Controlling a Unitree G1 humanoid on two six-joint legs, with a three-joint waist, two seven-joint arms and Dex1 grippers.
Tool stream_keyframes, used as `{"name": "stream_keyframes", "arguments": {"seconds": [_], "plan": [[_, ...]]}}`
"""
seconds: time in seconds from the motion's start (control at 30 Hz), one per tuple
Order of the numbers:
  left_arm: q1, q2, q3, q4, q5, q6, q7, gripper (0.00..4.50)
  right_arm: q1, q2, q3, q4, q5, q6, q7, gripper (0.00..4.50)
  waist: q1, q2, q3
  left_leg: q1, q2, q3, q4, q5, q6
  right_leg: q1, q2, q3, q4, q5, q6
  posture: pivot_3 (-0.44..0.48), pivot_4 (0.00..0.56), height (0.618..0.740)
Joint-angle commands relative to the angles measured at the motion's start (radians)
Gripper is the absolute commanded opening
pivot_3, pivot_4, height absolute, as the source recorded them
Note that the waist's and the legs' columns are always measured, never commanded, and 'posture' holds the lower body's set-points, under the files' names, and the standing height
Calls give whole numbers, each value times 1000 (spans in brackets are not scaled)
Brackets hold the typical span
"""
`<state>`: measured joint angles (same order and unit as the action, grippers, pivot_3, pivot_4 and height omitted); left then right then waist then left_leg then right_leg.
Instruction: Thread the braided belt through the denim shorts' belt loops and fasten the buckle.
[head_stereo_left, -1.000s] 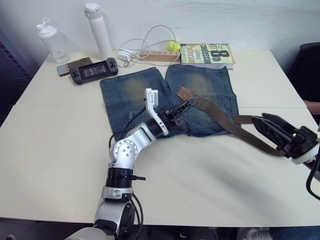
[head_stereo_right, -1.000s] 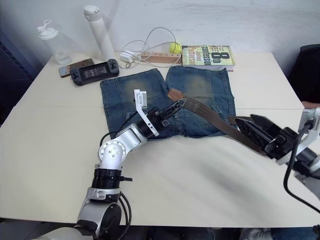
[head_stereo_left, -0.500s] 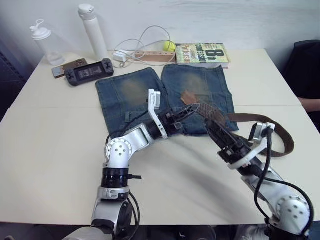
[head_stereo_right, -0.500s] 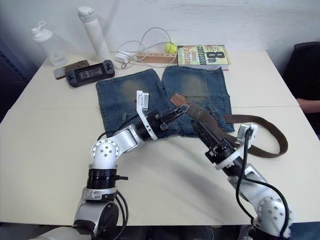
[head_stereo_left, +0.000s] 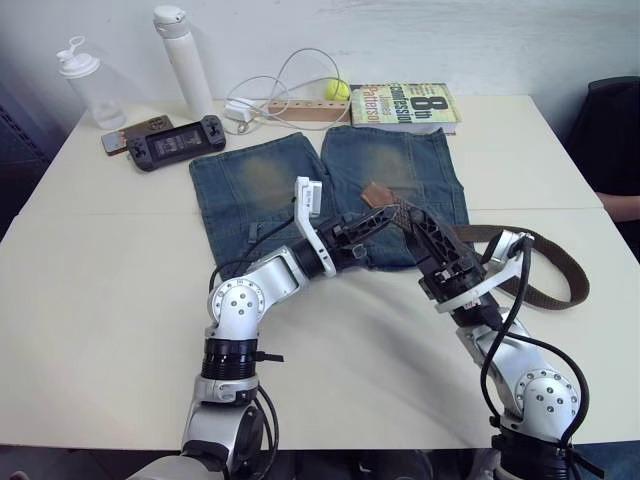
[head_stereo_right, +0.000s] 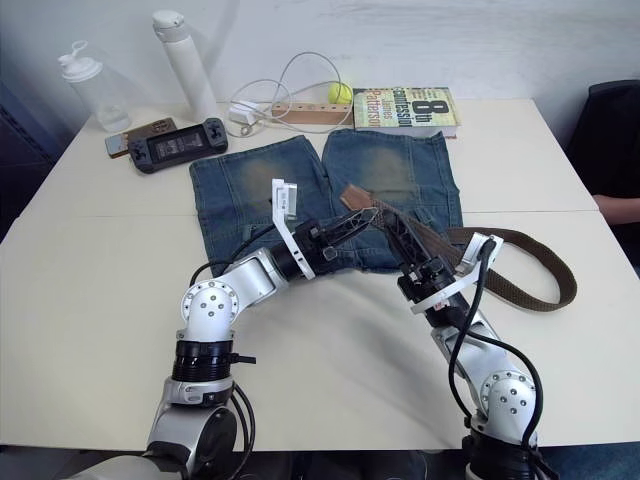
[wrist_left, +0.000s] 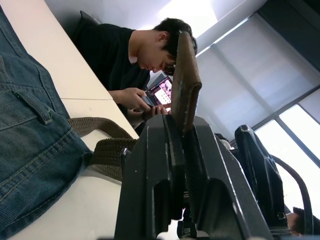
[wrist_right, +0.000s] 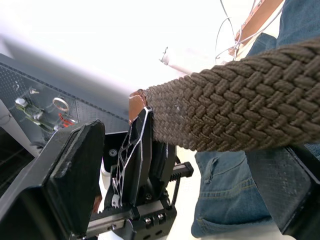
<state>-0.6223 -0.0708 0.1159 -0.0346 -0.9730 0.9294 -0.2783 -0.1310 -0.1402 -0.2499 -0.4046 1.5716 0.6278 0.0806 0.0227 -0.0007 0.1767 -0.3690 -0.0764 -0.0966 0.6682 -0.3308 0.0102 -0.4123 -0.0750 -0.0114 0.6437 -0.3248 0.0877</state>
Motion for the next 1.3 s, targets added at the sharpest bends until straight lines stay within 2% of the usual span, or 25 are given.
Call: {"name": "stream_keyframes", "arguments": {"seconds": [0.03,0.4,0.53,0.67,0.77,0.83,0.9,1.07,1.1,1.13,1.3], "plan": [[3,-9,-10,-26,10,-21,3,0,-5,19,1,-41,62,-24,8,3294,0,0,0,0,0,0,0,0,0,0,0,0,0,0,0,0,150,734],[4,-15,-15,-16,17,-24,7,0,-24,42,30,-14,13,-62,10,3294,0,0,0,0,0,0,0,0,0,0,0,0,0,0,0,0,150,734],[3,-18,-4,-13,-1,-8,17,0,-16,39,29,-16,10,-66,26,2093,-1,0,0,0,0,0,0,0,0,0,0,0,0,0,0,0,150,734],[5,10,-14,-23,-2,12,-1,0,-16,40,14,-14,7,-86,27,166,-1,0,0,0,0,0,0,0,0,0,0,0,0,0,0,0,150,734],[-1,49,-27,-28,19,8,-26,0,-20,-7,-26,-2,-8,-86,45,69,-1,0,0,0,0,0,0,0,0,0,0,0,0,0,0,0,150,734],[-22,113,-53,-19,80,-43,-91,869,-16,-100,-97,19,15,-64,71,0,-1,0,0,0,0,0,0,0,0,0,0,0,0,0,0,0,150,734],[-38,200,-131,-21,167,-102,-203,1431,-17,-180,-145,38,40,-43,88,0,1,0,0,0,-1,0,0,0,0,0,0,0,0,0,0,0,150,734],[-66,358,-326,19,427,-352,-433,3873,-16,-386,-236,74,71,37,133,0,1,0,0,0,-1,1,-2,0,0,0,0,0,-1,0,0,0,150,734],[-72,375,-362,37,483,-412,-465,4182,-7,-428,-255,76,78,57,143,0,2,0,0,0,-1,1,-2,0,0,0,-1,0,-1,0,0,0,150,734],[-80,379,-383,60,523,-466,-491,4432,-1,-468,-269,72,79,76,150,0,3,0,0,0,-1,1,-2,0,0,0,-1,0,-1,0,0,0,150,734],[-167,339,-487,247,714,-731,-589,4432,121,-708,-350,-7,9,203,268,0,14,0,0,-2,-1,1,-2,1,2,0,-2,-1,-6,0,0,0,150,734]]}}
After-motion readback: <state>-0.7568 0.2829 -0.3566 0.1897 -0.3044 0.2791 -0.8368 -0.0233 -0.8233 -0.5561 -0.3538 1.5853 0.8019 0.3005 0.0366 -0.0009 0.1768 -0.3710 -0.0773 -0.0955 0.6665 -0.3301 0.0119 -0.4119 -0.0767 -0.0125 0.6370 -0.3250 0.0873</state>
